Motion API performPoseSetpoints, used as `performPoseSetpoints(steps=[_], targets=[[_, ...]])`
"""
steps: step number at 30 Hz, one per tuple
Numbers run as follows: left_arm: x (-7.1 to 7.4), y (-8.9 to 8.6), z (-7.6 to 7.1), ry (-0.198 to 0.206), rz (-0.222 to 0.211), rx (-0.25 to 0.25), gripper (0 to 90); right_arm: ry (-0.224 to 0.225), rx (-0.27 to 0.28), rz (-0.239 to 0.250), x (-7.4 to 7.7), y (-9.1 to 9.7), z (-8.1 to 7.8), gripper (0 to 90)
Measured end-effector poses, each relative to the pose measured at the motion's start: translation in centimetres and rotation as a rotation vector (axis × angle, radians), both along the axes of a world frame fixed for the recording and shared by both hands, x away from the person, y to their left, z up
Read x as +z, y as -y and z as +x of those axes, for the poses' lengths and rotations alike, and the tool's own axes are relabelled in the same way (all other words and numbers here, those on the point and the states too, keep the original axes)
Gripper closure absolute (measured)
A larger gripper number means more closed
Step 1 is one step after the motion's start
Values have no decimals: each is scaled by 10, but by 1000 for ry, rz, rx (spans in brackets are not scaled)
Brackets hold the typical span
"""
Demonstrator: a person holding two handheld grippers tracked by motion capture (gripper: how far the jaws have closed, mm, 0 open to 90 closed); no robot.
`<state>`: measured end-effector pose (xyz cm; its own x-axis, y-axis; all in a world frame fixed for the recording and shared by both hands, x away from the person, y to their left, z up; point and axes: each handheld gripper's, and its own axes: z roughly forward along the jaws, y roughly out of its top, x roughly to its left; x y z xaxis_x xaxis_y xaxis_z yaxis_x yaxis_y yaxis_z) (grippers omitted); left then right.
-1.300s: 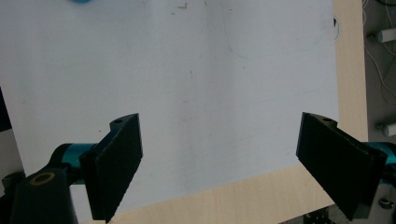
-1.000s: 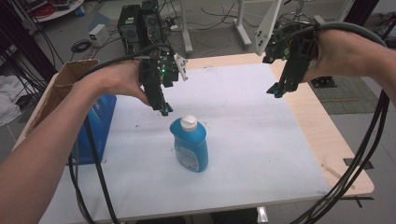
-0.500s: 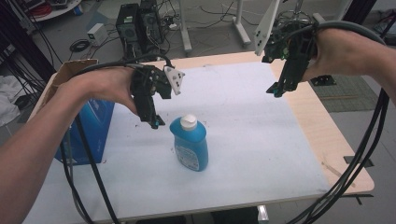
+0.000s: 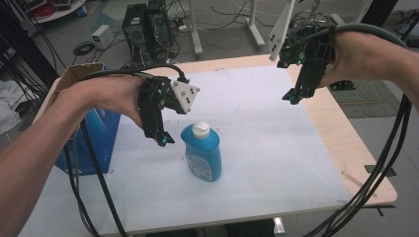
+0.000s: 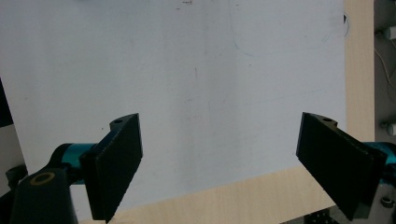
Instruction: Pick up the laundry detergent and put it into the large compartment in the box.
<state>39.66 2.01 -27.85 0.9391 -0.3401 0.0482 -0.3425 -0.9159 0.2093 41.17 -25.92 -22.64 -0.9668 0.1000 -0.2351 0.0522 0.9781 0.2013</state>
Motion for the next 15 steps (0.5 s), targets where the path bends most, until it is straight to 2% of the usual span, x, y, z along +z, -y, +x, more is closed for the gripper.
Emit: performPoseSetpoints(steps=[9, 15], targets=[[2, 9, -7, -1, -11, -38, 188, -1, -7, -1, 1, 1, -2, 137], [1, 15, -11, -21, -15, -58, 188, 2, -7, 7, 1, 1, -4, 137]])
